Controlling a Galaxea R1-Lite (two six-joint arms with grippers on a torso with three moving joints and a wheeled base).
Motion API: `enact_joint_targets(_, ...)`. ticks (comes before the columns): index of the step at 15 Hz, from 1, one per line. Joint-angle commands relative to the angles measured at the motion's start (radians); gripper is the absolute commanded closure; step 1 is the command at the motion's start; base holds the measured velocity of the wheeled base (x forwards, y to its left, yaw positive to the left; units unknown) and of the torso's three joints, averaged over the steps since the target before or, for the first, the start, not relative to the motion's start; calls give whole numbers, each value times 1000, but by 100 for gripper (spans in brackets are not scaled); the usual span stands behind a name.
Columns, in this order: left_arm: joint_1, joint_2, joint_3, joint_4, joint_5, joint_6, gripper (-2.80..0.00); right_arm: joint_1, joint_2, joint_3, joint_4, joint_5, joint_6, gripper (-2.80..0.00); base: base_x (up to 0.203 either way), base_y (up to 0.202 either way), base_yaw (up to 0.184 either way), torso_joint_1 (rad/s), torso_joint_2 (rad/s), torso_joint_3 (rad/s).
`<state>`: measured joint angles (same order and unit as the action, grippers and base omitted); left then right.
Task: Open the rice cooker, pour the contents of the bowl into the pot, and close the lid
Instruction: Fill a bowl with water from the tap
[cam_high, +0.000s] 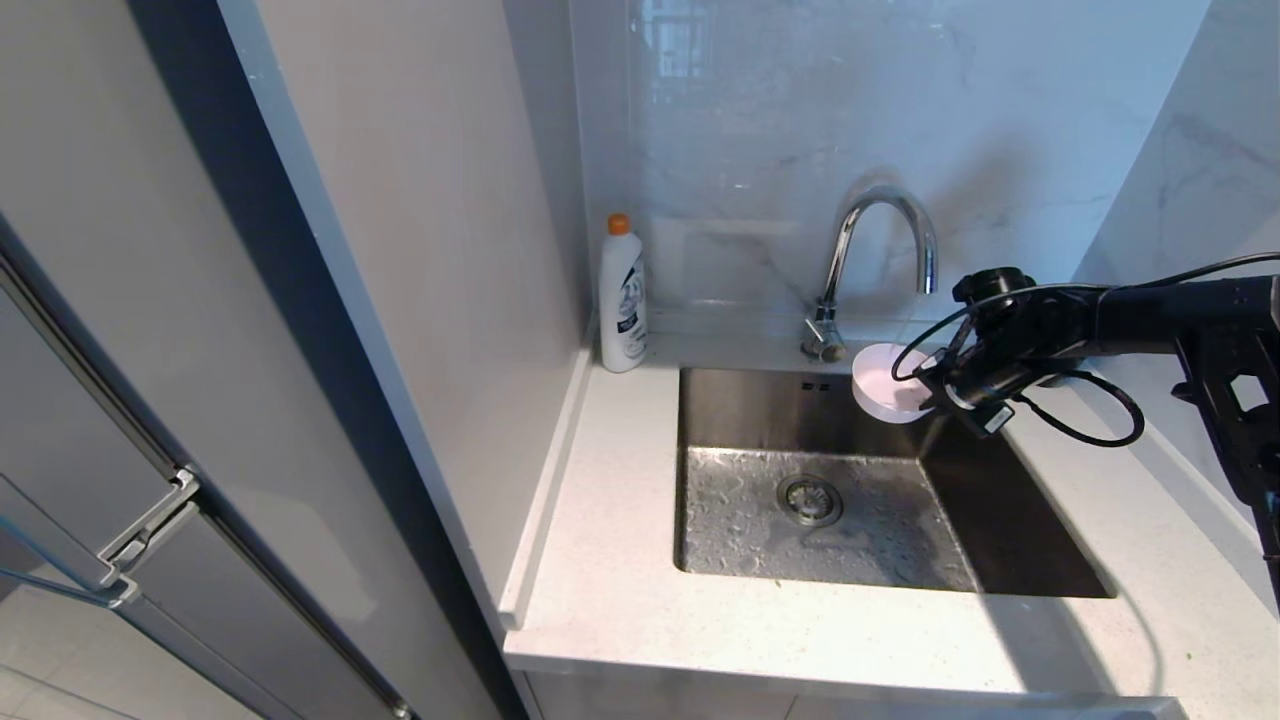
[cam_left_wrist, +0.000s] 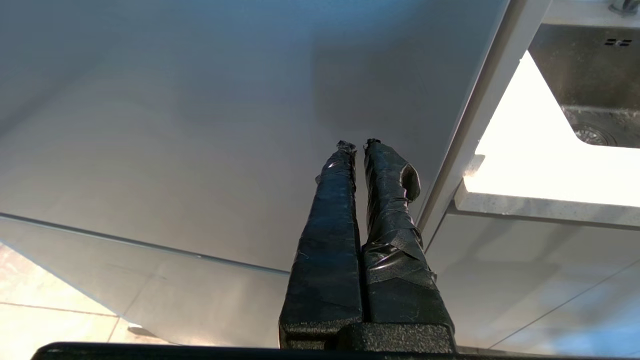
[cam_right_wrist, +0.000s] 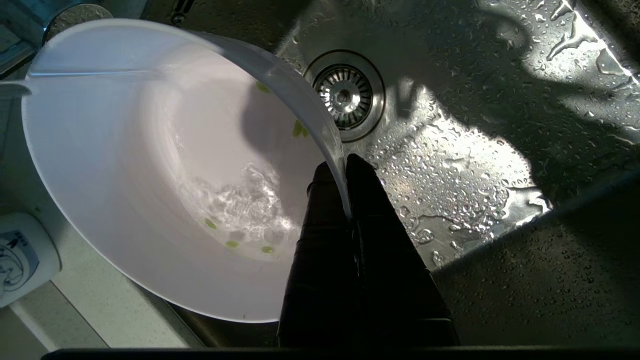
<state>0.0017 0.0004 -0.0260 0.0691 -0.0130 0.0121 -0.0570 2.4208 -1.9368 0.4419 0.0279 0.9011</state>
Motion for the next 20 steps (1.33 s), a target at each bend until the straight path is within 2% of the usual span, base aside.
enact_joint_targets(1, 0, 1, 0, 1, -1, 0, 0, -1, 6, -1, -1, 3, 6, 0, 0, 0, 0, 0, 0, 0)
enact_joint_targets(20, 0, 1, 0, -3, -1, -1, 0, 5, 15, -1, -3, 17, 22, 0, 0, 0, 0, 0, 0, 0)
